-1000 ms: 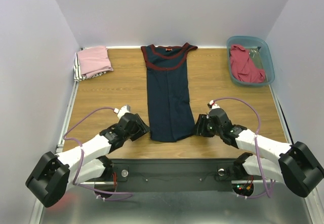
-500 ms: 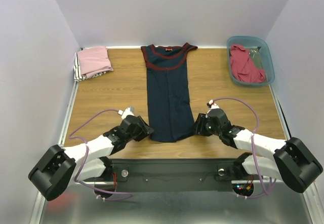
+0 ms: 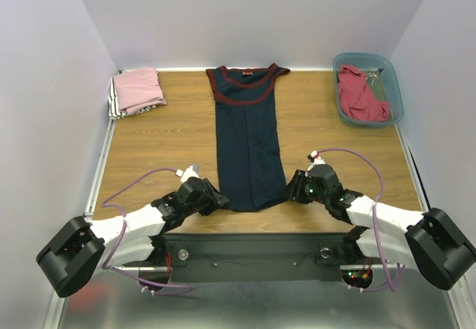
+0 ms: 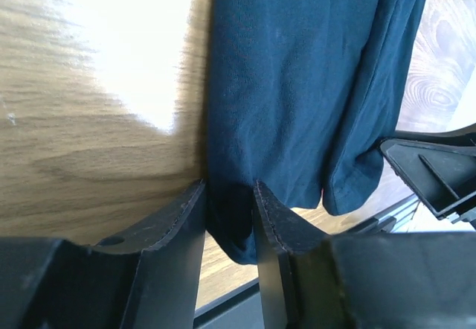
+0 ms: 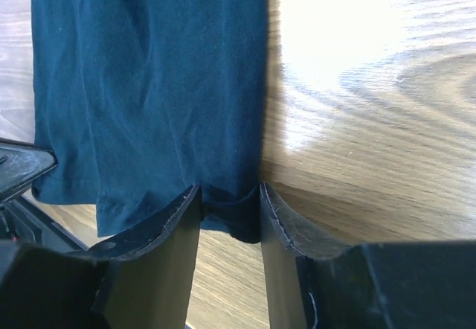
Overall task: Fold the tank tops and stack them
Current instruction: Fold the tank top
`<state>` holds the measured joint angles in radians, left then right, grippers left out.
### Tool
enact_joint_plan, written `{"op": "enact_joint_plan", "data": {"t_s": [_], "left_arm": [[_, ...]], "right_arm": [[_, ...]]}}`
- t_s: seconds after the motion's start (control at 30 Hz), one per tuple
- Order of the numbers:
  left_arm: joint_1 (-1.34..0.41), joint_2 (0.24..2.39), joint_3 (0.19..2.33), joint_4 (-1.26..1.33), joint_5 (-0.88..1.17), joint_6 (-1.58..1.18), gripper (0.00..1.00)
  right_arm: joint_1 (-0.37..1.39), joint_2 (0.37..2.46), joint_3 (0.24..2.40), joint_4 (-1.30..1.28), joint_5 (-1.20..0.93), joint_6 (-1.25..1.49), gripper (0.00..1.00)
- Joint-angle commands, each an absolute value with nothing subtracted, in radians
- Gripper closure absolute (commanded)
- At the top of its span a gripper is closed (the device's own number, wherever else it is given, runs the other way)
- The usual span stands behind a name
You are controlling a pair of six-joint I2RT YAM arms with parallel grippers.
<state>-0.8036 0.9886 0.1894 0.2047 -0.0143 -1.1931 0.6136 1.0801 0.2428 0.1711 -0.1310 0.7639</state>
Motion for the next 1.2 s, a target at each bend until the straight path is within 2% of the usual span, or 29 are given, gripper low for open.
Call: {"op": "enact_joint_plan", "data": {"t_s": [0.0,0.07,0.1,0.17,0.23,0.37,0.57,0.73,0.83,1.0,1.07,1.17], "left_arm": [[-0.827,1.003,0.204,0.135,-0.014,-1.203,0.65],[-0.838,1.002,0.21,0.137,-0.012,-1.204,0.74],[-0.844,0.994,0.219,0.135,-0.008,-1.201,0.88],[-0.847,0.986,0.227,0.132,-0.006,-1.187,1.0],[-0.859,0.962,0.245,0.12,0.031,-1.183,1.0],[-0.899,0.888,0.282,0.031,0.037,-1.198,1.0],[-0.988,0.759,0.33,-0.15,0.014,-1.23,1.0],[-1.094,0.667,0.333,-0.235,-0.027,-1.321,1.0],[-1.17,0.635,0.328,-0.256,-0.055,-1.39,1.0],[-1.177,0.655,0.383,-0.241,-0.146,-1.362,1.0],[-1.1,0.695,0.402,-0.178,-0.146,-1.307,1.0],[-0.922,0.782,0.426,-0.082,-0.023,-1.178,1.0]], "right_arm": [[0.611,1.091,0.25,0.19,-0.178,0.775,0.6],[0.609,1.077,0.256,0.189,-0.189,0.778,0.66],[0.609,1.06,0.259,0.186,-0.202,0.782,0.69],[0.609,1.036,0.268,0.175,-0.219,0.802,0.78],[0.612,0.985,0.281,0.118,-0.23,0.813,0.9],[0.63,0.853,0.314,-0.07,-0.236,0.836,0.99],[0.715,0.684,0.389,-0.294,-0.224,0.889,1.0],[0.917,0.617,0.437,-0.402,-0.131,0.982,1.0],[1.024,0.615,0.456,-0.42,-0.031,1.037,1.0],[1.045,0.701,0.54,-0.426,0.16,1.0,1.0],[1.043,0.788,0.589,-0.425,0.227,0.962,0.99],[1.017,0.943,0.698,-0.423,0.304,0.895,1.0]]}}
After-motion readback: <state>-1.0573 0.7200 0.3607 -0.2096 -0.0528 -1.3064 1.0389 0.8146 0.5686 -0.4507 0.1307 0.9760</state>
